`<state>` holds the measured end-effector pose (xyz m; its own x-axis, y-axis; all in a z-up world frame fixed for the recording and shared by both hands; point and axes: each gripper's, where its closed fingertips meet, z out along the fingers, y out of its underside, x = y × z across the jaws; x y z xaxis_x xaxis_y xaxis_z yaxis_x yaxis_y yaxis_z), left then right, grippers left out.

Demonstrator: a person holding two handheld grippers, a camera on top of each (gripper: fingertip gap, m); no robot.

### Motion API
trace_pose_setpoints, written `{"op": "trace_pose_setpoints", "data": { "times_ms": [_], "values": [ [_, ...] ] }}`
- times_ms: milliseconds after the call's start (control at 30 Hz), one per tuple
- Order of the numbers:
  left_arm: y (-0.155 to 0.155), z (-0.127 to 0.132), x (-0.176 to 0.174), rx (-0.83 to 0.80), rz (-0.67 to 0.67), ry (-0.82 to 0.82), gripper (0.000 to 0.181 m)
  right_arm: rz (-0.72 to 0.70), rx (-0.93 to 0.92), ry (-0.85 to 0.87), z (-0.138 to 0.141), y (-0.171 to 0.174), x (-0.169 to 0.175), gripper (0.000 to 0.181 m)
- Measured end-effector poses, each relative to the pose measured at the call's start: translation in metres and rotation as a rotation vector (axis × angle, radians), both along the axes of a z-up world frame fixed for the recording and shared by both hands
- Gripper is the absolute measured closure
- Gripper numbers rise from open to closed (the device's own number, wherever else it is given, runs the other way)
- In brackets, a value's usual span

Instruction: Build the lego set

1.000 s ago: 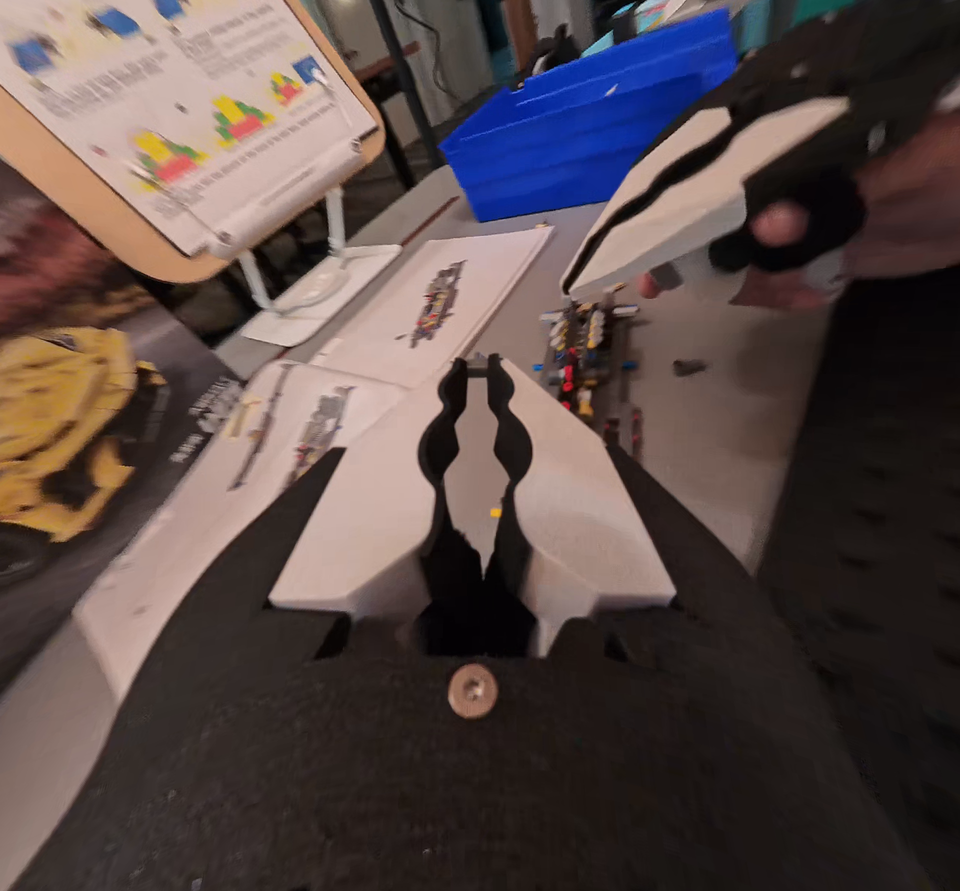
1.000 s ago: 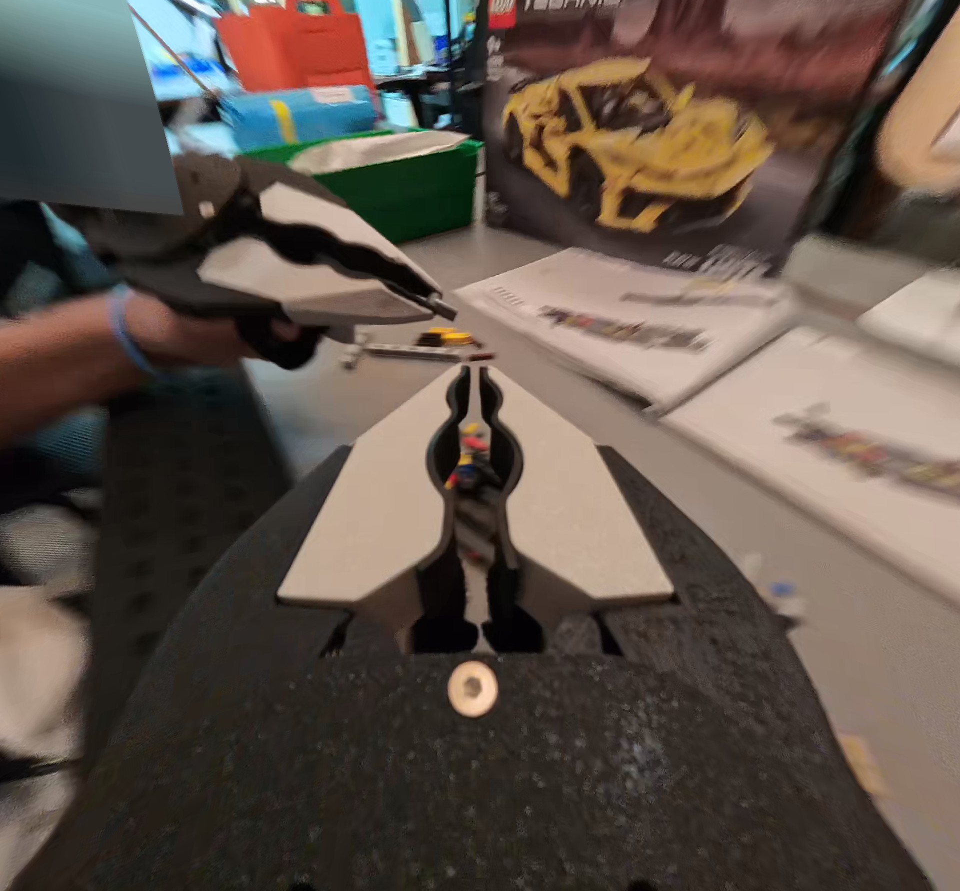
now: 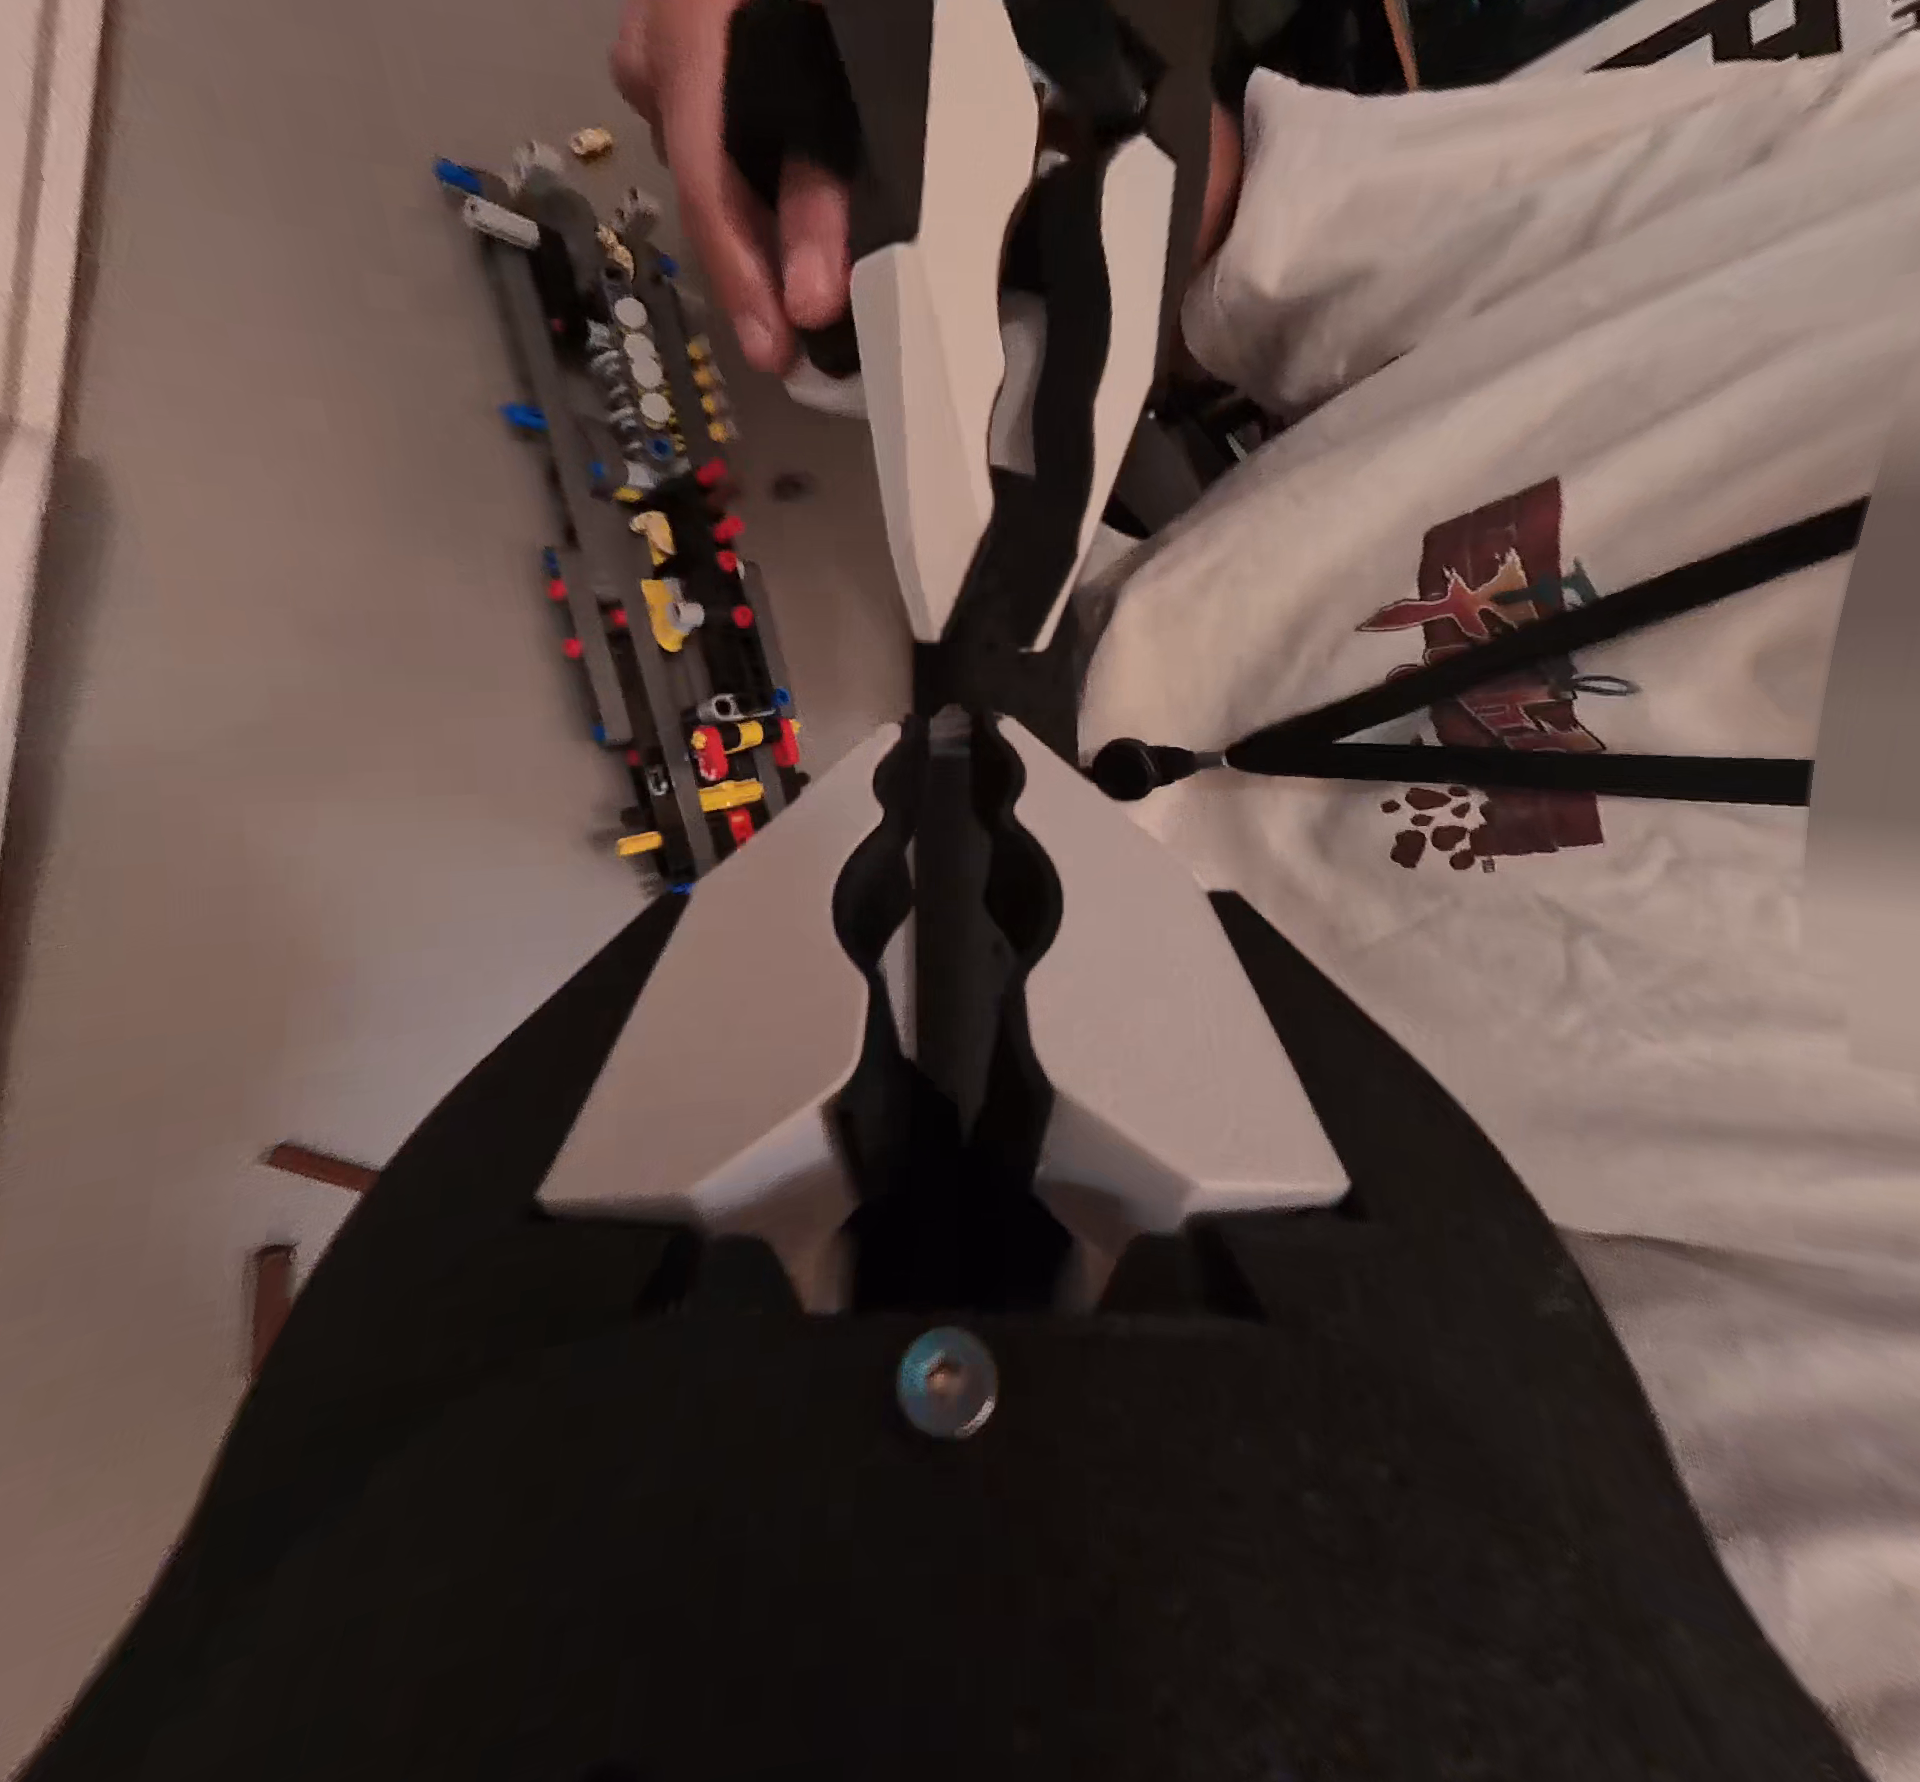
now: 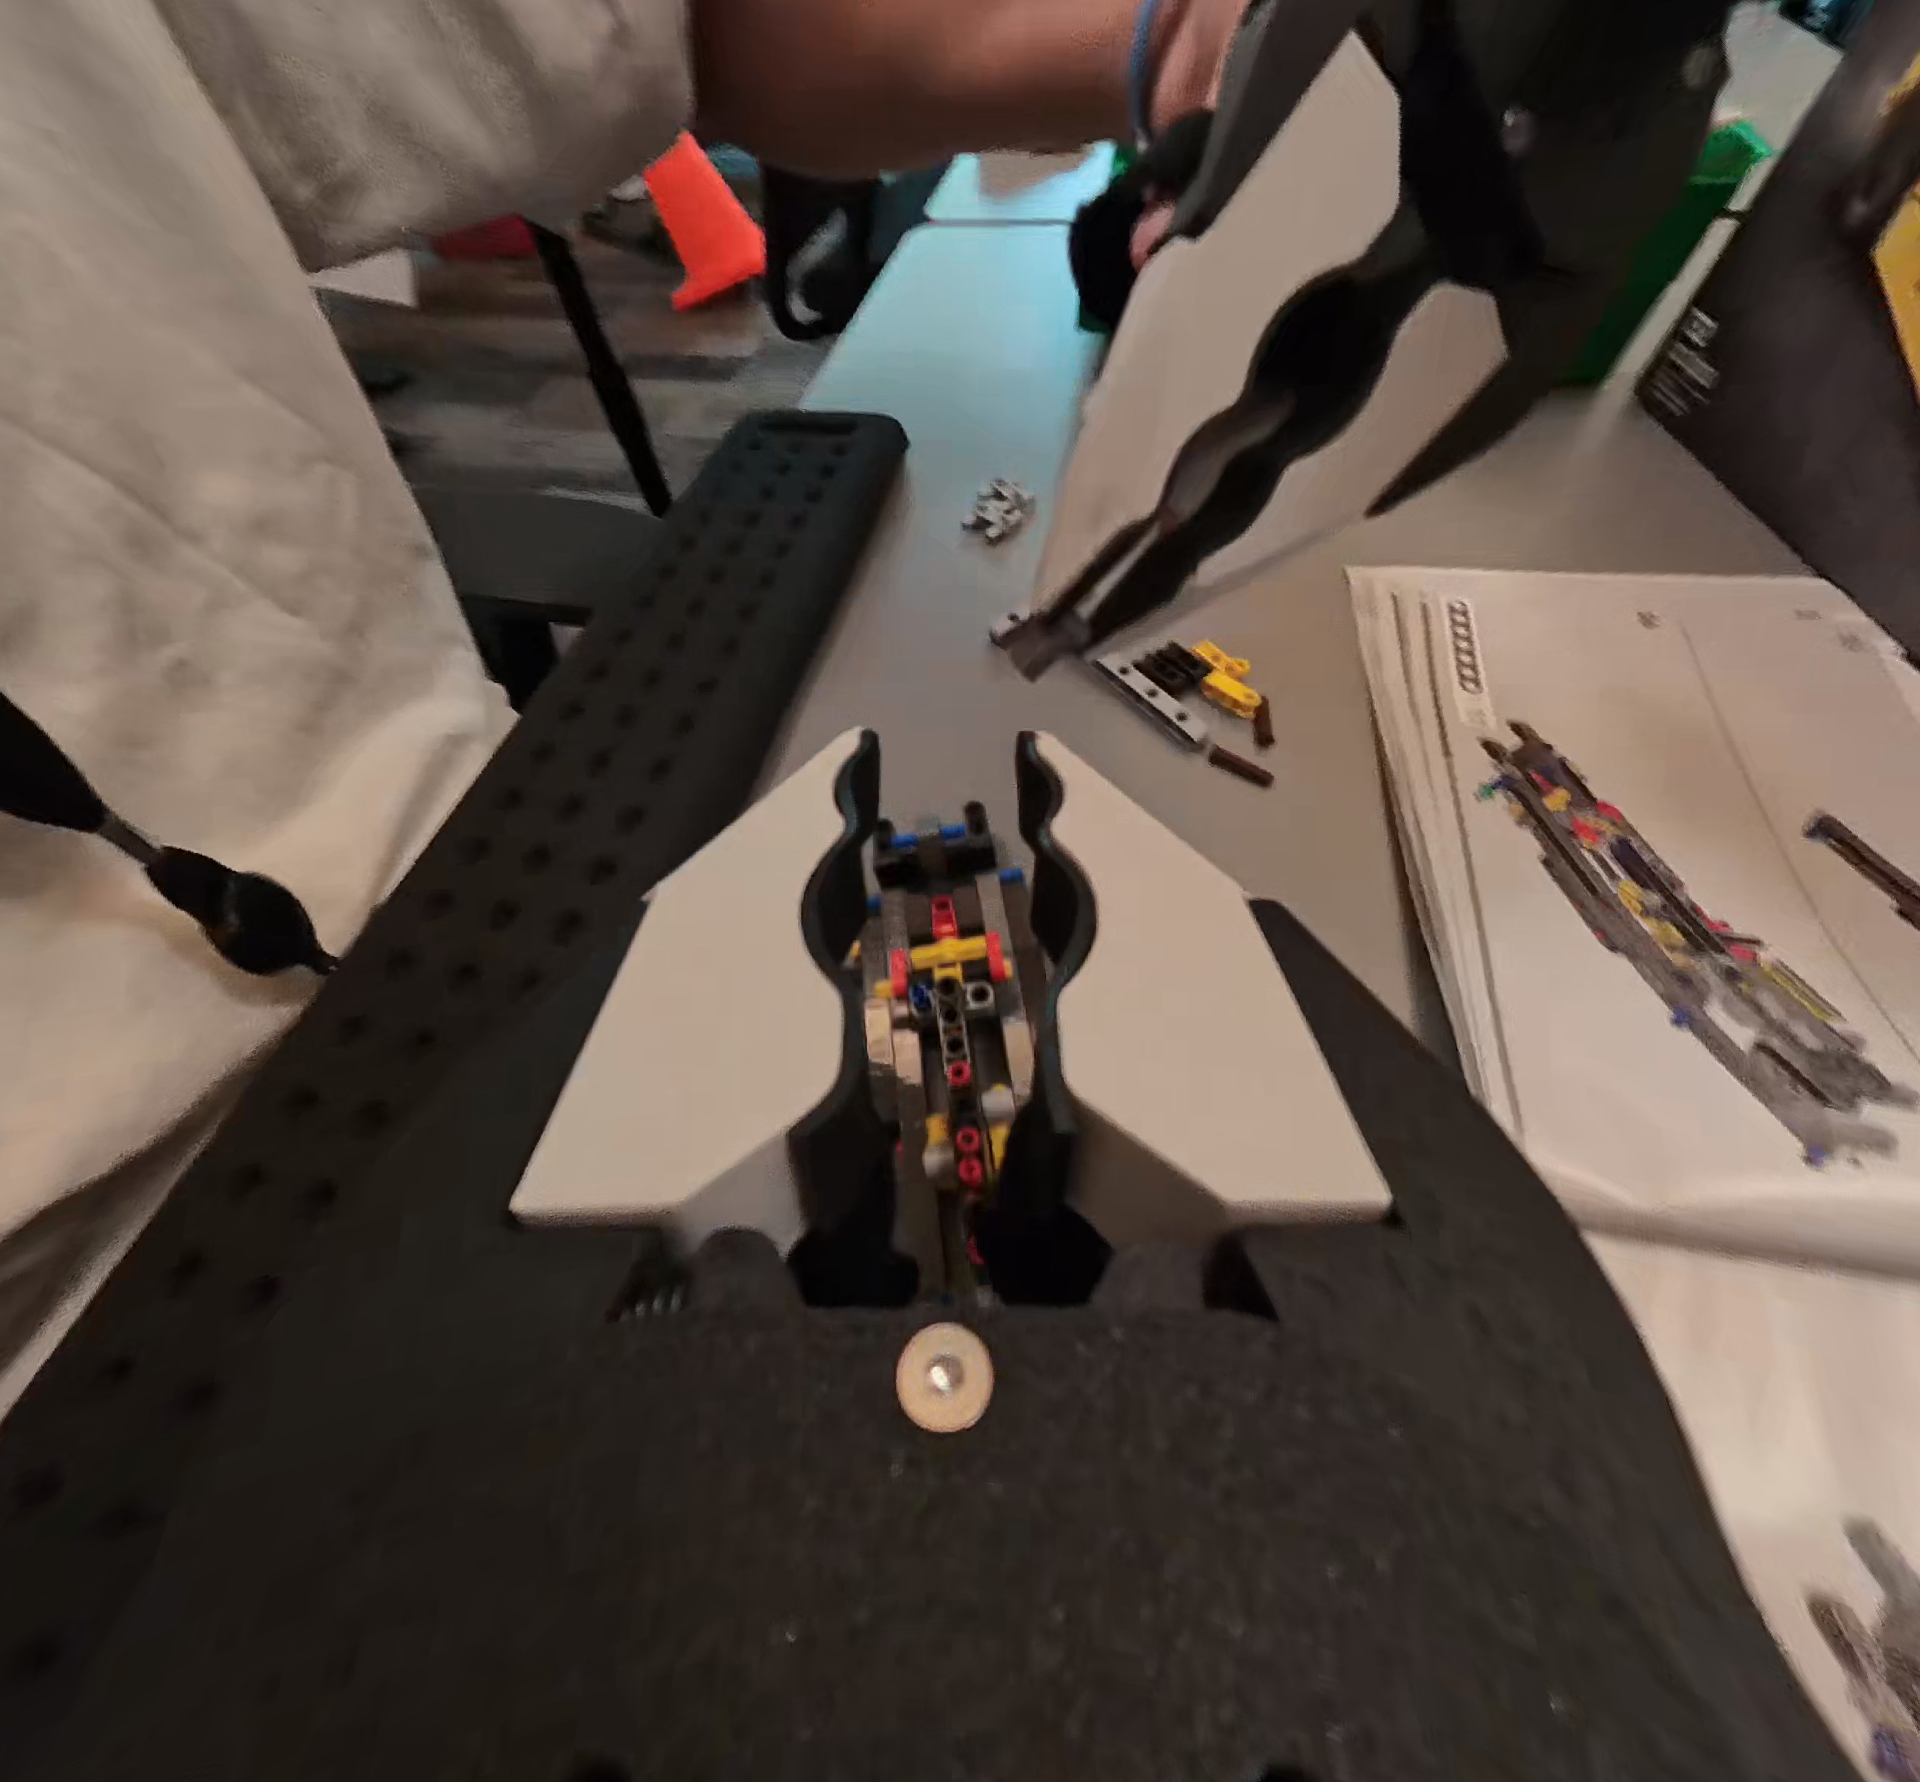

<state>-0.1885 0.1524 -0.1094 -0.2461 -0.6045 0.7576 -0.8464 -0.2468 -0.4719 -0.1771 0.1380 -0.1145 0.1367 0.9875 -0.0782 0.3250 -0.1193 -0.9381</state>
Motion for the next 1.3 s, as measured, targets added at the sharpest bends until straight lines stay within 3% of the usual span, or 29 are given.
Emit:
{"op": "trace_pose_setpoints", "data": {
  "times_ms": [67,133,300,367,467,567,667,733,833,967,1200,1267,1300],
  "values": [
    [-0.002,0.0,-0.001,-0.019,-0.033,0.022,0.175,0.026,-0.03,0.037,0.003,0.007,-0.003,0.156],
    [-0.001,-0.009,-0.001,0.046,-0.026,0.03,0.176,-0.004,-0.033,-0.031,-0.01,0.014,0.001,0.156],
    [-0.011,-0.055,-0.015,0.337,0.069,0.047,0.175,-0.074,-0.127,-0.289,-0.058,-0.024,0.016,0.154],
    [-0.025,-0.061,-0.007,0.489,0.158,-0.062,0.175,-0.196,-0.146,-0.215,-0.055,-0.033,0.008,0.157],
    [-0.03,-0.069,0.001,0.989,0.27,-0.244,0.175,-0.367,-0.217,-0.072,-0.047,-0.041,0.014,0.156],
    [-0.033,-0.059,0.004,1.38,0.417,-0.328,0.175,-0.454,-0.378,0.183,-0.024,-0.048,0.018,0.157],
    [-0.045,-0.038,0.012,1.614,0.519,-0.461,0.175,-0.479,-0.515,0.379,-0.011,-0.053,0.011,0.153],
    [-0.049,-0.018,0.016,1.667,0.636,-0.545,0.174,-0.489,-0.562,0.497,-0.003,-0.052,0.007,0.153],
    [-0.061,0.015,0.017,1.605,0.825,-0.714,0.174,-0.433,-0.585,0.687,0.019,-0.053,0.003,0.154],
    [-0.072,0.041,0.017,1.597,0.934,-0.862,0.174,-0.311,-0.669,0.93,0.047,-0.057,0.002,0.166],
    [-0.075,0.035,0.023,1.62,0.904,-0.861,0.174,-0.238,-0.765,0.996,0.046,-0.059,-0.003,0.176],
    [-0.077,0.022,0.026,1.542,0.809,-0.839,0.169,-0.24,-0.789,0.923,0.036,-0.058,-0.001,0.176],
    [-0.081,0.013,0.028,1.48,0.719,-0.827,0.157,-0.253,-0.785,0.869,0.029,-0.056,0.002,0.176]
  ]
}}
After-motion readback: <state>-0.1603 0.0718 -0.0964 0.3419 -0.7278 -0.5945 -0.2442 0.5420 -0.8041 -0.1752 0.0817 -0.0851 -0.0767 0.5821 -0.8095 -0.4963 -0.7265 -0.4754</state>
